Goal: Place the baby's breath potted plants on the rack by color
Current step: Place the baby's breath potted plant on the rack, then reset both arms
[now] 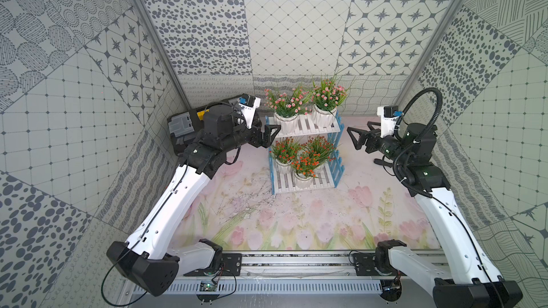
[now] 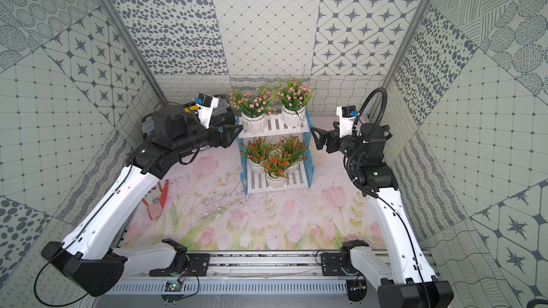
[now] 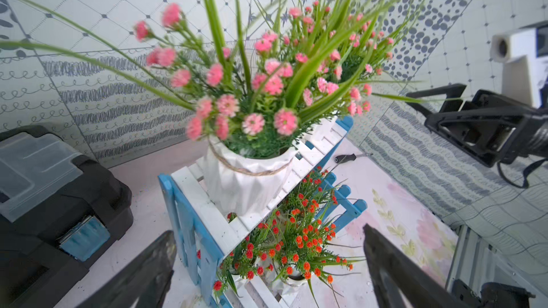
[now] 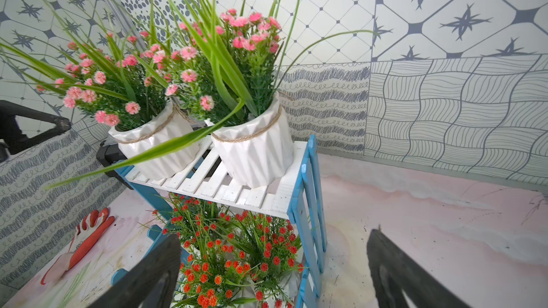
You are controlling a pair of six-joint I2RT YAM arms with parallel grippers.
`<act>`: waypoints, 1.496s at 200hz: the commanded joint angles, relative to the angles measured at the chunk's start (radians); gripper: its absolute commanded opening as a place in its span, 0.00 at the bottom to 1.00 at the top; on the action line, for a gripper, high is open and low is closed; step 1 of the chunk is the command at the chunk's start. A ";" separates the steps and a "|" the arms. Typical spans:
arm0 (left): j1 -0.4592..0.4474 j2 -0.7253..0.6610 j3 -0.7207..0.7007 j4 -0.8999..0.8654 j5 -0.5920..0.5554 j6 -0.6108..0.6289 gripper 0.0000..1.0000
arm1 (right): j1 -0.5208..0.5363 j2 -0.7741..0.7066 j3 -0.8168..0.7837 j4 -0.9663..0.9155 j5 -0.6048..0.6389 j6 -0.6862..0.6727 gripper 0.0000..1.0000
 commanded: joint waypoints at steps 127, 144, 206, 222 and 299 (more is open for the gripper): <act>0.413 0.078 -0.525 0.244 -0.394 -0.073 0.99 | -0.134 0.263 -0.282 0.297 0.146 0.099 0.98; 0.410 0.097 -0.628 0.374 -0.421 -0.037 0.99 | -0.133 0.279 -0.335 0.369 0.165 0.089 0.98; 0.401 0.257 -0.826 0.829 -0.471 0.063 0.98 | -0.133 0.392 -0.419 0.525 0.229 0.017 0.98; 0.398 0.296 -0.867 0.945 -0.480 0.088 0.98 | -0.133 0.424 -0.437 0.563 0.251 -0.007 0.98; 0.361 0.378 -0.981 1.241 -0.491 0.144 0.98 | -0.131 0.390 -0.647 0.906 0.301 -0.033 0.98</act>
